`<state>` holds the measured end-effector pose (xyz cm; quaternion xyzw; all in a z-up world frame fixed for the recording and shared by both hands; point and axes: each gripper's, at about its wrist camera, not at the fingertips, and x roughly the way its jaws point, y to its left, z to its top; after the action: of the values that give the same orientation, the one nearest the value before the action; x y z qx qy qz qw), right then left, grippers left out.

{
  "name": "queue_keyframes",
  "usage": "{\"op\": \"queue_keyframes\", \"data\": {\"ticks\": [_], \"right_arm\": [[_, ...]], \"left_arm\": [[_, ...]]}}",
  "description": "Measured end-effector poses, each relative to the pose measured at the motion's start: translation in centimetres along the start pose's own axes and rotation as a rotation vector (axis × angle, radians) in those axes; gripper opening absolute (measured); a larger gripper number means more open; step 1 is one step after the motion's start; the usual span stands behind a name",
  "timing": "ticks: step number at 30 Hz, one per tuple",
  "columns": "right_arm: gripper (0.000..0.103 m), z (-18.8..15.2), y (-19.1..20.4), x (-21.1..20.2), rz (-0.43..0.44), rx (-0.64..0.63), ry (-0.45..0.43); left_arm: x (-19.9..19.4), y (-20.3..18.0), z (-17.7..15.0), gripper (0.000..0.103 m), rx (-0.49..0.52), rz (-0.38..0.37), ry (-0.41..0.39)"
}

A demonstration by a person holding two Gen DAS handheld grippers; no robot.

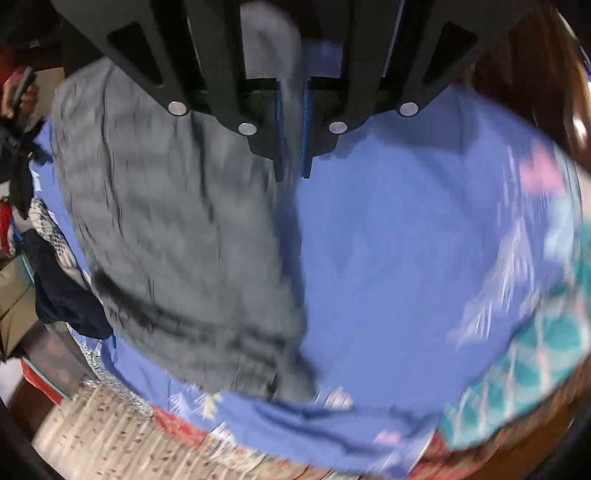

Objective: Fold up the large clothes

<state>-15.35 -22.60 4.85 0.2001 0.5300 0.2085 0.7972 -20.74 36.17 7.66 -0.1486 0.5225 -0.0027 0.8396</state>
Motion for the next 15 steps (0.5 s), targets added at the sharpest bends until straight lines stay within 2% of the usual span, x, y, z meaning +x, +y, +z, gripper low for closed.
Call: {"op": "queue_keyframes", "data": {"ticks": [4, 8, 13, 15], "right_arm": [[0.069, -4.3, -0.4, -0.7, 0.098, 0.073, 0.035], [0.069, -5.6, 0.8, -0.3, 0.085, 0.026, 0.066], [0.071, -6.3, 2.9, -0.3, 0.145, -0.01, 0.077], [0.071, -6.7, 3.9, 0.0, 0.184, -0.021, 0.097]], "left_arm": [[0.5, 0.4, -3.9, 0.035, -0.09, -0.065, 0.025], [0.9, -0.9, -6.2, 0.041, -0.051, -0.055, 0.024], [0.9, -2.6, -7.4, 0.046, 0.0, -0.091, 0.042], [0.8, -3.1, -7.3, 0.055, 0.016, -0.095, 0.043]]}}
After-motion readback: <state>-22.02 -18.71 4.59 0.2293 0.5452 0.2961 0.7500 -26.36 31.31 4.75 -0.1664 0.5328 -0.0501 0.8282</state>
